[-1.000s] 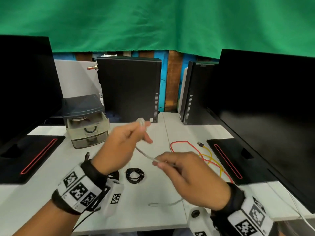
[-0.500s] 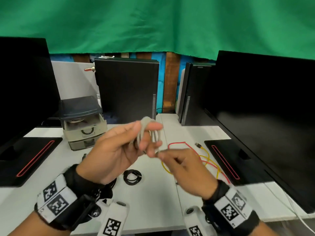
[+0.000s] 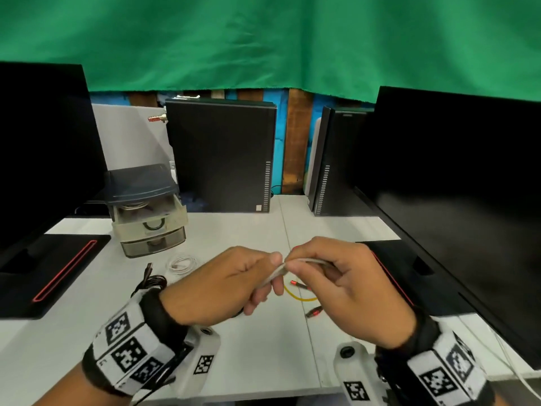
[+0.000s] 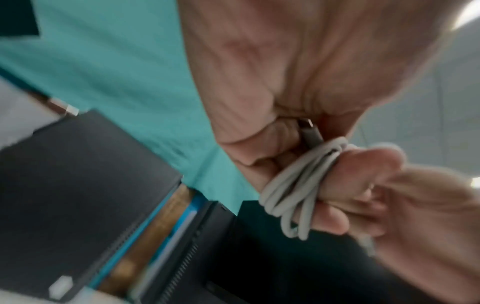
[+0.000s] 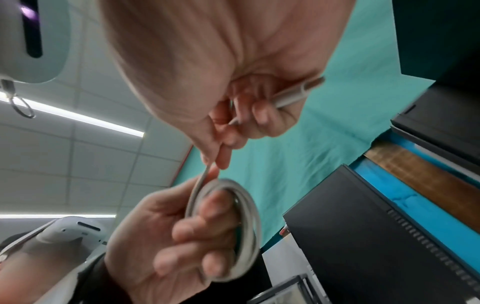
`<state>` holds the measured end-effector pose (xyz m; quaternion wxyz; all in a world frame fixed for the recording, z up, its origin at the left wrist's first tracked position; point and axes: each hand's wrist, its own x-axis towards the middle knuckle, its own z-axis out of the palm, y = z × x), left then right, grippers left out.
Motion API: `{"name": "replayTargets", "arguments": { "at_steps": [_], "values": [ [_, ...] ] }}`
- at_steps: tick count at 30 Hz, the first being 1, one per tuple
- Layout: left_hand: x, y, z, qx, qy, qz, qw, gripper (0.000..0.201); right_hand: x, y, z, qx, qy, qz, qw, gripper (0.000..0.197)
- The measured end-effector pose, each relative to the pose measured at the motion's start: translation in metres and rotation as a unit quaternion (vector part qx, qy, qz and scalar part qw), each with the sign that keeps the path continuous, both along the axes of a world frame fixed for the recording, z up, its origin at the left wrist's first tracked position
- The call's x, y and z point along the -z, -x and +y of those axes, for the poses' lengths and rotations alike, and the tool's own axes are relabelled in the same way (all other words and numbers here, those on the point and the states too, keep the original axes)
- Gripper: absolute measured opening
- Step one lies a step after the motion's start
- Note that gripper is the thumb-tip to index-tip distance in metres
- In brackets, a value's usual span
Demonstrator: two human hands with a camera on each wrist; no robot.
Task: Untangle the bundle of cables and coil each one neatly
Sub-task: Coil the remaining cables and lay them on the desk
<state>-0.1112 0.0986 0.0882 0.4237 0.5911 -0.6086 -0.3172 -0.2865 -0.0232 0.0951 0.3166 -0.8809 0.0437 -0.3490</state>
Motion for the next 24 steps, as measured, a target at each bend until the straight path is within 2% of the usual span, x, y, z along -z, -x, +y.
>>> {"name": "replayTargets", "arguments": {
  "at_steps": [2,4,6,8,11,14,16,18,20,22,24],
  "values": [
    [-0.003,0.004,0.001,0.052,-0.004,0.110,0.993,0.053,0.002,-0.002,0.001,0.012,-0.001,-0.034,0.999,0.017],
    [-0.006,0.006,0.001,0.093,0.012,0.199,0.975,0.047,0.006,-0.008,0.007,-0.021,-0.073,-0.044,0.996,0.022],
    [-0.006,0.007,0.001,0.106,0.031,0.253,0.961,0.044,0.010,-0.014,0.012,-0.051,-0.156,-0.048,0.985,0.028],
    [-0.004,0.007,-0.001,0.086,0.046,0.270,0.958,0.043,0.010,-0.016,0.014,-0.032,-0.182,-0.059,0.981,0.028],
    [-0.001,0.011,-0.007,-0.024,0.077,0.219,0.972,0.039,0.008,-0.013,0.014,0.008,-0.160,-0.065,0.985,0.020],
    [-0.002,0.018,-0.010,-0.097,0.106,0.218,0.965,0.040,0.003,-0.009,0.014,-0.020,-0.181,-0.047,0.982,0.016],
    [-0.007,0.021,-0.008,-0.108,0.100,0.272,0.951,0.040,-0.001,-0.005,0.011,-0.038,-0.168,-0.016,0.985,0.016],
    [-0.015,0.022,-0.005,-0.103,0.087,0.329,0.935,0.042,-0.004,0.000,0.004,-0.001,-0.075,0.027,0.997,0.017],
    [-0.020,0.022,-0.002,-0.088,0.082,0.369,0.922,0.043,-0.004,0.003,-0.003,0.058,0.027,0.063,0.996,0.016],
    [-0.019,0.021,-0.002,-0.080,0.078,0.389,0.914,0.045,-0.003,0.004,-0.005,0.074,0.031,0.056,0.995,0.017],
    [-0.016,0.020,-0.003,-0.080,0.084,0.378,0.918,0.047,-0.003,0.002,-0.004,0.071,-0.032,0.026,0.997,0.020]
  ]
}}
